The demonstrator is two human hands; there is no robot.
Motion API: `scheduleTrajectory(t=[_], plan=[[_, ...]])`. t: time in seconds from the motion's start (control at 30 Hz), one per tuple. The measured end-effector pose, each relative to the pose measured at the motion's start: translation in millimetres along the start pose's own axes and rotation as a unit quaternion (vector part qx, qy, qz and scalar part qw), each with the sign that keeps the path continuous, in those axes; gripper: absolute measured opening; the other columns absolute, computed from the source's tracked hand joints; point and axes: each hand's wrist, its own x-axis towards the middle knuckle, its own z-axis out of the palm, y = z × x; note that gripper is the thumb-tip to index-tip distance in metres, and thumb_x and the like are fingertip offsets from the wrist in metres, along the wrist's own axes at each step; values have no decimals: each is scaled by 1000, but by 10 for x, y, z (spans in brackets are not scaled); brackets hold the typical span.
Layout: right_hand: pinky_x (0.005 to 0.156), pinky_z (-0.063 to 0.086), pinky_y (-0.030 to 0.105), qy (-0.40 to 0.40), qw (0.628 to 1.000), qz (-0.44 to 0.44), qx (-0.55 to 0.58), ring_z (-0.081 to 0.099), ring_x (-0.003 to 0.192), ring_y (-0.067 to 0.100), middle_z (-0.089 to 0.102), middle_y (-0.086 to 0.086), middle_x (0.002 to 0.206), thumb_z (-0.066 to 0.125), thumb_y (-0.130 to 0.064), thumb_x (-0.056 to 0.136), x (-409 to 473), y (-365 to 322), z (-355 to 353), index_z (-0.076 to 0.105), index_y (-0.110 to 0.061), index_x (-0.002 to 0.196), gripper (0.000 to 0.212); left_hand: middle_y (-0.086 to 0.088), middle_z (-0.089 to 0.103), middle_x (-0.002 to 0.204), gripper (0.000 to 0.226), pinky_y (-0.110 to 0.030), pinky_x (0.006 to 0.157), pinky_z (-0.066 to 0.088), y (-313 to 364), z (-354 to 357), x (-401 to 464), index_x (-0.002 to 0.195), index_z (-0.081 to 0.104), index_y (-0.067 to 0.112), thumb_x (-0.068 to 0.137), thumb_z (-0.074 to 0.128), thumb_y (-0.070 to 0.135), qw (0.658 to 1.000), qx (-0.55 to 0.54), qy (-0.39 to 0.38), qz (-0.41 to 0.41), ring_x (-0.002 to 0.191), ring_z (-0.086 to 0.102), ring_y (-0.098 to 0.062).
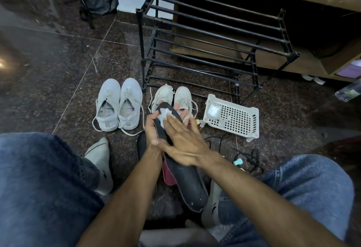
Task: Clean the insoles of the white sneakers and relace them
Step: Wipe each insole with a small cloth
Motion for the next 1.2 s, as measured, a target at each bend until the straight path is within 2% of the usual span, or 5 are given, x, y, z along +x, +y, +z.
scheduleTrajectory(t=[0.2, 0.37, 0.73, 0.87, 1.2], plan=[[112, -26, 50, -38, 997, -15, 62, -13, 146, 3, -15, -13, 159, -7, -87, 68, -710, -102, 188, -3, -25, 155, 106, -17, 51, 141, 76, -46, 97, 51, 152, -160, 92, 143, 44, 2, 76, 53, 38, 989, -133, 50, 50, 131, 50, -29], [116, -7, 39, 7, 994, -2, 105, -15, 147, 9, -16, -21, 158, 55, -46, 91, -672, -1, 320, -2, -31, 154, 86, -22, 49, 141, 74, -47, 109, 40, 258, -187, 248, 136, 52, -1, 80, 59, 47, 991, -75, 95, 62, 130, 49, -35], [115, -8, 25, 37, 987, 12, 153, -8, 149, 15, -5, 1, 162, 40, -24, 101, 31, 65, 339, 7, -14, 155, 64, -24, 62, 125, 94, -40, 95, 52, -57, -127, -101, 120, 63, 6, 46, 86, 60, 992, 90, 80, -37, 110, 65, -28], [114, -16, 26, 74, 994, -58, 57, -2, 150, 16, 5, 5, 163, 40, -29, 101, 11, 33, 408, 16, -10, 154, 61, -26, 64, 119, 57, -43, 108, 41, 67, -201, -21, 123, 60, 3, 81, 58, 43, 986, 39, 153, -50, 110, 62, -32], [72, 58, 36, 111, 990, -69, 61, 67, 97, 26, 67, 3, 110, 72, -10, 77, 61, -35, 889, 66, -11, 112, 35, -18, 66, 119, 52, -49, 99, 48, 600, -858, 389, 119, 63, 5, 82, 58, 40, 924, 42, 373, 76, 105, 64, -34]])
